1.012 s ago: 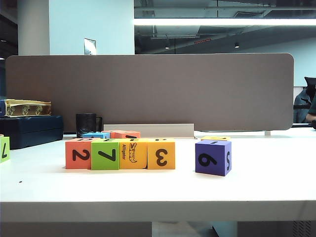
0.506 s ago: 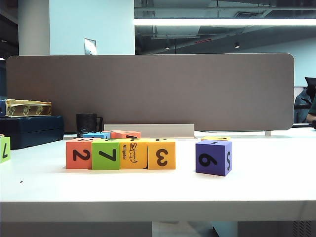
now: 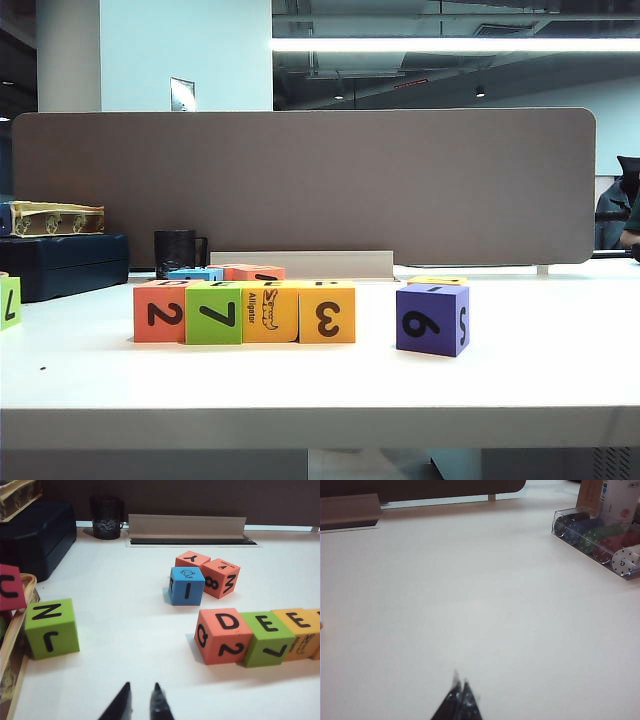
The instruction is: Select the appropriate blocks from the scattered letter blocks on the table and arrange them in a row to spell out "DEEP".
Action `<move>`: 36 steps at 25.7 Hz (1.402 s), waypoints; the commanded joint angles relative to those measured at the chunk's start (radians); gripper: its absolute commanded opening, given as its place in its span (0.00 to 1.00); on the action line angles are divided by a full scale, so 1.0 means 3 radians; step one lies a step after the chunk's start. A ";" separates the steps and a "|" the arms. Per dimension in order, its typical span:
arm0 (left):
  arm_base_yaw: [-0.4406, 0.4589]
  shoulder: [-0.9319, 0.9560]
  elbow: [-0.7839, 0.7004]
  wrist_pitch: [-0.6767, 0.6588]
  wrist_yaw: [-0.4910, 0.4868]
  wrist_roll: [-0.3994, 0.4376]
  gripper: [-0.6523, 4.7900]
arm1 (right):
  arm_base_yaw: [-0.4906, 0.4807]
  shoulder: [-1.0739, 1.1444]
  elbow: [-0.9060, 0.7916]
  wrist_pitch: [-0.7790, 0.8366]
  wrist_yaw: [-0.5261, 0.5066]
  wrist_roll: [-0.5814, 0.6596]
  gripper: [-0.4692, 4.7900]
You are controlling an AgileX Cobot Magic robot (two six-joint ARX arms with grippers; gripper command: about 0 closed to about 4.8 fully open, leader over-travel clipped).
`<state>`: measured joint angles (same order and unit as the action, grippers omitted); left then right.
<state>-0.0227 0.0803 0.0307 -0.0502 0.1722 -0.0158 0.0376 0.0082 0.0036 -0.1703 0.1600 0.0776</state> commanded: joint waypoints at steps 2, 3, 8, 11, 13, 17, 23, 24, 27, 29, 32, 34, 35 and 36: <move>-0.0009 -0.0272 -0.0010 -0.0526 -0.0037 0.0027 0.21 | 0.0001 -0.0037 -0.0008 0.0020 -0.0005 0.0003 0.09; -0.0023 -0.0259 -0.0023 -0.0553 -0.0062 0.0025 0.21 | 0.0000 -0.0037 -0.0008 0.0023 -0.0005 0.0003 0.09; -0.0090 -0.0259 -0.0024 -0.0558 -0.0193 0.0027 0.21 | 0.0001 -0.0036 -0.0008 0.0020 -0.0005 0.0003 0.09; -0.0118 -0.0259 -0.0023 -0.0563 -0.0237 0.0028 0.21 | 0.0001 -0.0036 -0.0008 0.0024 -0.0005 0.0003 0.09; -0.0193 -0.0259 -0.0023 -0.0570 -0.0332 0.0027 0.21 | 0.0001 -0.0036 -0.0008 0.0022 -0.0005 0.0003 0.09; -0.0261 -0.0258 -0.0024 -0.0570 -0.0354 0.0025 0.21 | 0.0001 -0.0036 -0.0008 0.0022 -0.0005 0.0003 0.09; -0.0258 -0.0258 -0.0024 -0.0570 -0.0362 0.0028 0.21 | 0.0001 -0.0036 -0.0008 0.0022 -0.0005 0.0003 0.09; -0.0258 -0.0258 -0.0024 -0.0570 -0.0364 0.0029 0.21 | 0.0001 -0.0036 -0.0008 0.0022 -0.0005 0.0003 0.09; -0.0258 -0.0258 -0.0024 -0.0570 -0.0362 0.0114 0.21 | 0.0001 -0.0036 -0.0008 0.0022 -0.0005 0.0003 0.09; -0.0258 -0.0258 -0.0024 -0.0570 -0.0371 0.0163 0.21 | 0.0001 -0.0036 -0.0008 0.0022 -0.0005 0.0003 0.09; -0.0253 -0.0259 -0.0025 -0.0577 -0.0518 0.0225 0.21 | 0.0001 -0.0036 -0.0008 0.0022 -0.0005 0.0003 0.09; -0.0252 -0.0259 -0.0027 -0.0580 -0.0638 0.0212 0.21 | 0.0001 -0.0036 -0.0008 0.0022 -0.0005 0.0003 0.09; -0.0247 -0.0258 -0.0027 -0.0580 -0.0650 0.0214 0.21 | 0.0001 -0.0036 -0.0008 0.0020 -0.0005 0.0003 0.09; -0.0230 -0.0258 -0.0027 -0.0580 -0.0650 0.0214 0.21 | 0.0001 -0.0036 -0.0008 0.0022 -0.0005 0.0003 0.09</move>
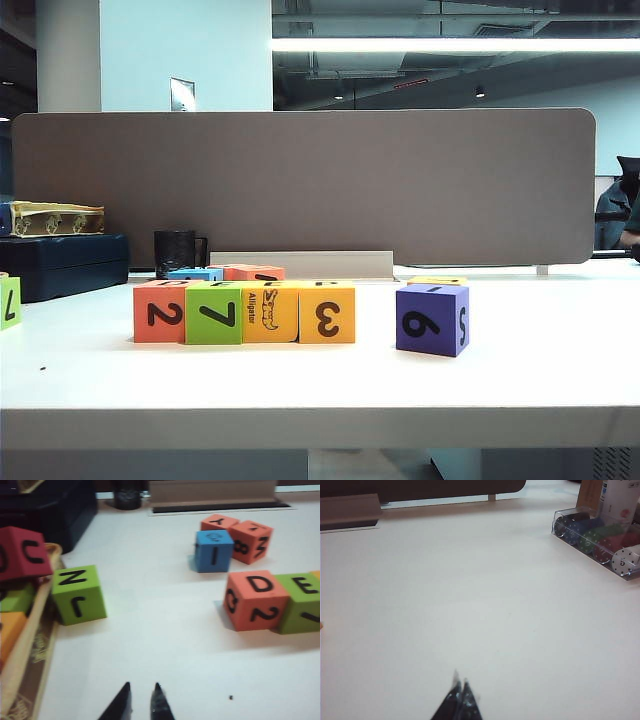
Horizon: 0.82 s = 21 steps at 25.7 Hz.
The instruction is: Select the appropriate blocks from the scattered letter blocks on the table and arrange them in a row to spell out "DEEP".
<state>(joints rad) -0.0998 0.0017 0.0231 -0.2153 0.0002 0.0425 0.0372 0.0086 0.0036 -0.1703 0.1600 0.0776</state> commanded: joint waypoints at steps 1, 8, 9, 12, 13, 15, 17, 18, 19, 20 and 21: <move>0.0103 0.0004 -0.0001 -0.0031 -0.0061 0.0015 0.21 | 0.0003 -0.0037 -0.0008 0.0022 -0.0005 0.0003 0.09; 0.0228 0.0004 -0.0004 -0.0027 -0.0046 -0.0127 0.21 | 0.0003 -0.0037 -0.0008 0.0020 -0.0005 0.0003 0.09; 0.0217 0.0004 -0.0004 -0.0027 -0.0041 -0.0122 0.21 | 0.0003 -0.0037 -0.0008 0.0020 -0.0005 0.0003 0.09; 0.0206 0.0004 -0.0004 -0.0027 -0.0038 -0.0118 0.21 | 0.0004 -0.0037 -0.0008 0.0022 -0.0005 0.0003 0.09; 0.0206 0.0004 -0.0004 -0.0027 -0.0039 -0.0120 0.21 | 0.0003 -0.0037 -0.0008 0.0022 -0.0005 0.0003 0.09; 0.0206 0.0004 -0.0004 -0.0027 -0.0037 -0.0130 0.21 | 0.0004 -0.0037 -0.0008 0.0022 -0.0005 0.0003 0.09; 0.0207 0.0004 -0.0004 -0.0025 -0.0038 -0.0182 0.21 | 0.0003 -0.0037 -0.0008 0.0022 -0.0005 0.0003 0.09; 0.0207 0.0004 -0.0004 -0.0025 -0.0038 -0.0182 0.21 | 0.0003 -0.0037 -0.0008 0.0020 -0.0005 0.0003 0.09; 0.0207 0.0004 -0.0004 -0.0025 -0.0039 -0.0182 0.21 | 0.0003 -0.0037 -0.0008 0.0022 -0.0005 0.0003 0.09; 0.0207 0.0004 -0.0004 -0.0025 -0.0038 -0.0182 0.21 | 0.0003 -0.0037 -0.0008 0.0022 -0.0005 0.0003 0.09; 0.0209 0.0004 -0.0004 -0.0025 -0.0038 -0.0182 0.21 | 0.0003 -0.0037 -0.0008 0.0020 -0.0005 0.0003 0.09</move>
